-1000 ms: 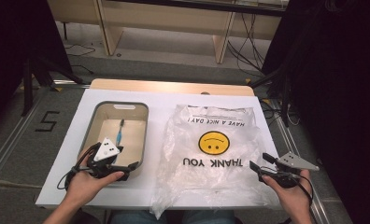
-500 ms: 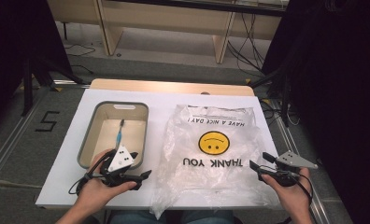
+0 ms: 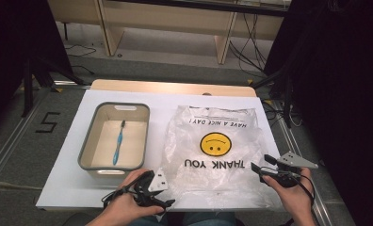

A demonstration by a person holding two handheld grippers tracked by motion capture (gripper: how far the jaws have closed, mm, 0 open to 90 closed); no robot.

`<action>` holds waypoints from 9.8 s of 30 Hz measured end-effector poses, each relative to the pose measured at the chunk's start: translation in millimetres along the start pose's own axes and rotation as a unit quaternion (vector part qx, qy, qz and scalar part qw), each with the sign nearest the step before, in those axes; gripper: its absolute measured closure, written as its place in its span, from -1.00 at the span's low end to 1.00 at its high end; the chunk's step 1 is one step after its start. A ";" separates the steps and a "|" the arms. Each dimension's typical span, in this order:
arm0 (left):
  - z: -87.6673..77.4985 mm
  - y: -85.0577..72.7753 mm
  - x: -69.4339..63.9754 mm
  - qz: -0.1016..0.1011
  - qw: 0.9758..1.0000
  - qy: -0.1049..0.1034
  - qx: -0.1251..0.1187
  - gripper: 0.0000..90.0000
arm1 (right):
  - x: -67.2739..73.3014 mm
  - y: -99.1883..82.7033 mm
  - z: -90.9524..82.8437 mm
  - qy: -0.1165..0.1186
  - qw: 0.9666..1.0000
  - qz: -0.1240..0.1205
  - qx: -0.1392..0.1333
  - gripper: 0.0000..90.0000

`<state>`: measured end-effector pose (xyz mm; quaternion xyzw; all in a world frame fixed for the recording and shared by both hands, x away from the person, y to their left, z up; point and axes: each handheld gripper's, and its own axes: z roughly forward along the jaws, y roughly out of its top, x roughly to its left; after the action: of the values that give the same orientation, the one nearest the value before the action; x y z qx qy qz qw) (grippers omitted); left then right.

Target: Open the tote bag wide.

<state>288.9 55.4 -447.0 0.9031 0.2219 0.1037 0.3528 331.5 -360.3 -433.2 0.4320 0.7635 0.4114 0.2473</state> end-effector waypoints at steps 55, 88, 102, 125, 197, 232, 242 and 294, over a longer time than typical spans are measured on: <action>67.5 74.0 79.7 -0.090 0.981 0.167 0.046 0.96 | 17.6 -5.9 5.7 0.141 0.973 -0.062 0.173 -0.30; 75.0 94.6 112.0 -0.146 0.959 0.240 -0.047 -0.13 | 65.1 3.5 35.7 0.221 0.951 -0.060 0.208 1.00; 43.3 98.9 89.8 -0.112 0.974 0.191 -0.053 -0.63 | 62.9 1.7 37.3 0.224 0.952 -0.043 0.203 0.99; 7.6 59.8 50.5 -0.082 0.988 0.110 -0.068 -0.59 | 54.4 16.5 35.2 0.138 0.987 -0.051 0.063 -0.02; 33.1 11.2 17.1 -0.054 0.997 0.043 -0.034 -0.49 | 71.0 37.3 136.0 0.146 0.969 -0.092 0.175 0.67; 35.6 15.3 18.5 -0.053 0.996 0.051 -0.047 -0.39 | 65.9 75.1 95.9 0.088 0.995 -0.043 0.019 1.00; 35.4 35.1 32.2 -0.062 0.991 0.080 -0.088 -0.18 | 76.0 93.2 76.4 0.060 0.994 -0.069 -0.060 1.00; 50.2 139.4 85.7 0.063 0.965 0.182 -0.179 0.98 | 101.6 104.0 96.1 0.034 0.986 -0.163 -0.007 -0.47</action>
<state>427.2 -24.6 -385.7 0.8030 0.2032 0.3265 0.4552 398.1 -202.8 -399.8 0.2860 0.8286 0.3854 0.2883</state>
